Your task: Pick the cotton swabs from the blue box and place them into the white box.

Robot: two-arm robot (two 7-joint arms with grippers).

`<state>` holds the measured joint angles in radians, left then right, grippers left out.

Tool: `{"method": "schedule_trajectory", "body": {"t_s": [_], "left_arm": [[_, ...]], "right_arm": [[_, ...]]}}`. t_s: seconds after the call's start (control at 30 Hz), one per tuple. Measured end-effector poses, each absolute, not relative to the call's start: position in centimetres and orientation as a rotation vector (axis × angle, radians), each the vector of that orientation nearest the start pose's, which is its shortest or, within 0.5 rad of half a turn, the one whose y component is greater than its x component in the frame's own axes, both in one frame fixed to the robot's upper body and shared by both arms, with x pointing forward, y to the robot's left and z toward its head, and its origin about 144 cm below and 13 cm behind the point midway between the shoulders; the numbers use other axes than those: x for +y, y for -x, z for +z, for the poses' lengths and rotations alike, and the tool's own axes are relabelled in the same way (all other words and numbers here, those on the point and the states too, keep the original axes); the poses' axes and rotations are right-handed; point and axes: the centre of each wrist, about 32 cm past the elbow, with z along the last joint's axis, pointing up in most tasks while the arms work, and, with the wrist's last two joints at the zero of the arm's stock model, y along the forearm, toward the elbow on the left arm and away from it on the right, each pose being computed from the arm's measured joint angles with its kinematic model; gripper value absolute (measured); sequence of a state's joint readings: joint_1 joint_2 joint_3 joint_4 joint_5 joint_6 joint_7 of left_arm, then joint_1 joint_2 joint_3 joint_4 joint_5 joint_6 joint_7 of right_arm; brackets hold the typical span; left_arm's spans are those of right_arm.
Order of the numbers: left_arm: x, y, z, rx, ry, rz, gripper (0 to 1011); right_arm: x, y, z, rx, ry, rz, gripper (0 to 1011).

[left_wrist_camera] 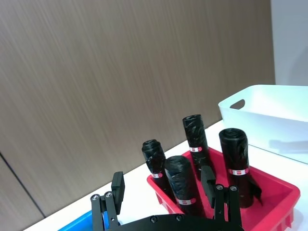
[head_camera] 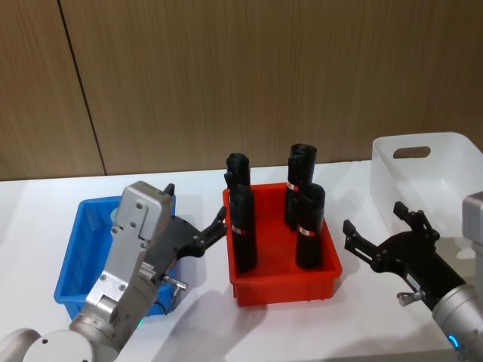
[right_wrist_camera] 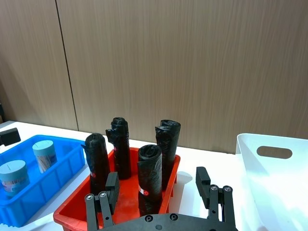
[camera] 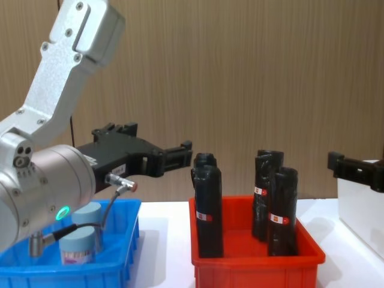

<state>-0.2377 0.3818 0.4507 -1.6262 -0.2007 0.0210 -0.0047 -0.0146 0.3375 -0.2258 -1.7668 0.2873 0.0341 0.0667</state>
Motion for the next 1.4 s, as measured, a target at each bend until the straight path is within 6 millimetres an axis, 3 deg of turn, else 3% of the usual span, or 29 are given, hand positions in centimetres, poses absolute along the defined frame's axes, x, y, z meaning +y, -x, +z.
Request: {"method": "schedule_trajectory", "body": {"t_s": [0.63,0.97,1.4], "left_arm": [[22.3,-50.1,120.2,-0.152,-0.082,1.258,1004],[24.7,-51.8,119.5,-0.058,-0.101,1.305,1004],[26.4,-54.0,118.8,0.035,-0.117,1.304,1004]], "right_arm": [[-23.7,-44.3,118.9,-0.075,-0.026,-1.229,1001],[-23.7,-44.3,118.9,-0.075,-0.026,-1.229,1002],[-23.7,-44.3,118.9,-0.075,-0.026,-1.229,1002]]}}
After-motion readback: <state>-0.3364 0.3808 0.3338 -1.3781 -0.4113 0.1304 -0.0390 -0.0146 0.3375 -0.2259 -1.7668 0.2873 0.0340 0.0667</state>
